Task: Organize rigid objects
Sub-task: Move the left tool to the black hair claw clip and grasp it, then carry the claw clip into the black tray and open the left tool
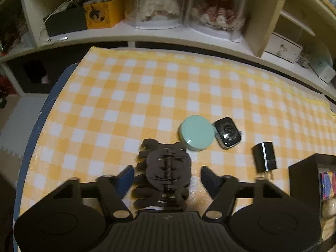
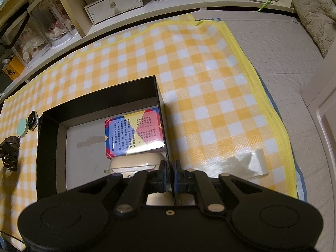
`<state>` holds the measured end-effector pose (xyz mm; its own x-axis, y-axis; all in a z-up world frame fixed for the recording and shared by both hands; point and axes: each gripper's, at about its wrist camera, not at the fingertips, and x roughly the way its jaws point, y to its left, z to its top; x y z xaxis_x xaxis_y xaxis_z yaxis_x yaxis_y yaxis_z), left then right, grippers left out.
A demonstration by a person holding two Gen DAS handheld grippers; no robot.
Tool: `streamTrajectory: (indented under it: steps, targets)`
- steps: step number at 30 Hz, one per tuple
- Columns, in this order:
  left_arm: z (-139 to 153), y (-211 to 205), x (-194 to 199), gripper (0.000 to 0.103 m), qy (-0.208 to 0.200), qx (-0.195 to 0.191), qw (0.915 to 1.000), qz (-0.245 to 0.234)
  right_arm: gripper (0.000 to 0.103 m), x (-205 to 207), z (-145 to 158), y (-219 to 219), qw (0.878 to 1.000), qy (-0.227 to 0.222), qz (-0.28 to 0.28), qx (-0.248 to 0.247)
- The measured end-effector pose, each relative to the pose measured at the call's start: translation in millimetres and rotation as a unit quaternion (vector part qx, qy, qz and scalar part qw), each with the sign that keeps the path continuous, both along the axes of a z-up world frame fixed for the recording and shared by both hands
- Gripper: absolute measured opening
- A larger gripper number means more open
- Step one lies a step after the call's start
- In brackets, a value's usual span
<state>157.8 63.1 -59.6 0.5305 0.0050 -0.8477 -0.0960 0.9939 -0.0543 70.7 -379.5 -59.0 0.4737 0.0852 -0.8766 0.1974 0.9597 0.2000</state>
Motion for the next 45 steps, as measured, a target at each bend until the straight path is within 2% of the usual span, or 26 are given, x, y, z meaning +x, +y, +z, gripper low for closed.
streamTrajectory:
  steps: [4, 5, 7, 13, 18, 22, 26, 31, 36, 40, 45]
  targets:
    - [0.7, 4.4, -1.1, 0.052, -0.01, -0.004, 0.9999, 0.011, 0.007, 0.0, -0.9, -0.8, 1.0, 0.001, 0.001, 0.0]
    - [3.1, 5.0, -2.4, 0.046, -0.016, -0.004, 0.9998, 0.013, 0.007, 0.4, -0.9, -0.4, 1.0, 0.001, 0.0, 0.0]
    - [9.8, 6.4, -6.1, 0.045, -0.031, -0.011, 0.9993, 0.02, 0.007, 0.5, -0.8, -0.1, 1.0, 0.001, 0.001, -0.001]
    - [25.8, 7.4, -14.7, 0.045, -0.059, -0.063, 0.9957, 0.033, 0.007, 0.2, -1.1, -0.2, 1.0, 0.002, 0.001, -0.001]
    - [38.4, -1.6, -26.2, 0.045, -0.082, -0.106, 0.9907, 0.022, 0.007, 0.5, -0.8, 0.0, 1.0, 0.002, 0.001, -0.001]
    - [39.5, -18.2, -34.6, 0.045, -0.076, -0.142, 0.9869, 0.003, 0.007, 0.3, -0.8, -0.2, 1.0, 0.002, 0.001, -0.002]
    - [46.0, -49.9, -42.2, 0.045, -0.066, -0.192, 0.9783, -0.04, 0.007, 0.2, -0.8, 0.4, 1.0, 0.002, 0.003, -0.003]
    - [61.2, -96.0, -50.8, 0.045, -0.076, -0.211, 0.9697, -0.097, 0.007, -0.3, -1.0, 0.0, 1.0, 0.002, 0.004, -0.004]
    - [58.1, -145.4, -51.2, 0.045, -0.063, -0.233, 0.9635, -0.116, 0.007, 0.2, -0.8, 0.7, 1.0, 0.002, 0.003, -0.004]
    - [44.7, -179.2, -50.6, 0.045, -0.055, -0.226, 0.966, -0.114, 0.007, 0.6, -0.6, 1.0, 1.0, 0.002, 0.004, -0.004]
    - [24.3, -212.1, -43.2, 0.045, -0.041, -0.203, 0.9742, -0.089, 0.007, 0.3, -0.5, 0.7, 1.0, 0.002, 0.004, -0.005]
